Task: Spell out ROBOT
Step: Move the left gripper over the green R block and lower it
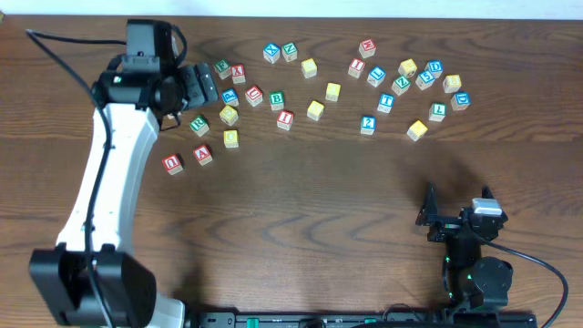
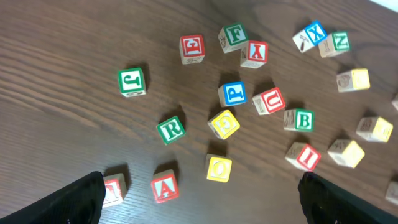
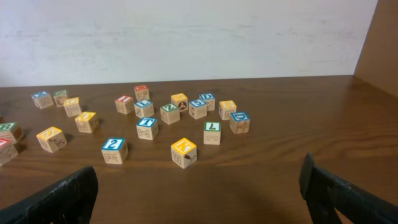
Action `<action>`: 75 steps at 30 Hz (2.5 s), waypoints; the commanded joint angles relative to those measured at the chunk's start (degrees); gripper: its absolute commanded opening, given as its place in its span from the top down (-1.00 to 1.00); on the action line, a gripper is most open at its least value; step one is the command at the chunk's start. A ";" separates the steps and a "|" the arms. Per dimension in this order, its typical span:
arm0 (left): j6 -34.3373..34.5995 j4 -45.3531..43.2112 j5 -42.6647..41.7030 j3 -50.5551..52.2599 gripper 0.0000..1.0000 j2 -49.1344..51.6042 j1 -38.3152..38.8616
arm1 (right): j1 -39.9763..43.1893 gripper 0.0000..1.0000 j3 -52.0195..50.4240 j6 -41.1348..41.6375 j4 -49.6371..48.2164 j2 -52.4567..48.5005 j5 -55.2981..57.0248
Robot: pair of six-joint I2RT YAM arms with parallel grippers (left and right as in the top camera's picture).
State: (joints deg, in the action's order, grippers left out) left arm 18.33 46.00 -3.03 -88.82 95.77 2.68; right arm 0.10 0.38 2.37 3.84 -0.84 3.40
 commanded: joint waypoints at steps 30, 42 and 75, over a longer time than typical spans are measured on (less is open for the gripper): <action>8.35 1.31 3.06 -4.44 -0.96 12.83 -2.40 | -0.17 -0.98 -0.07 0.37 0.24 0.42 0.07; 12.07 1.11 3.08 -4.44 -0.95 15.91 -2.38 | -0.17 -0.98 -0.07 0.37 0.24 0.42 0.07; 13.49 0.57 5.64 -4.44 -0.97 24.72 1.31 | -0.17 -0.99 -0.07 0.37 0.24 0.42 0.07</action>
State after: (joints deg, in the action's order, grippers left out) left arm 31.53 46.50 1.69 -92.03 120.64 4.19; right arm 0.10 0.38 2.37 3.84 -0.84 3.40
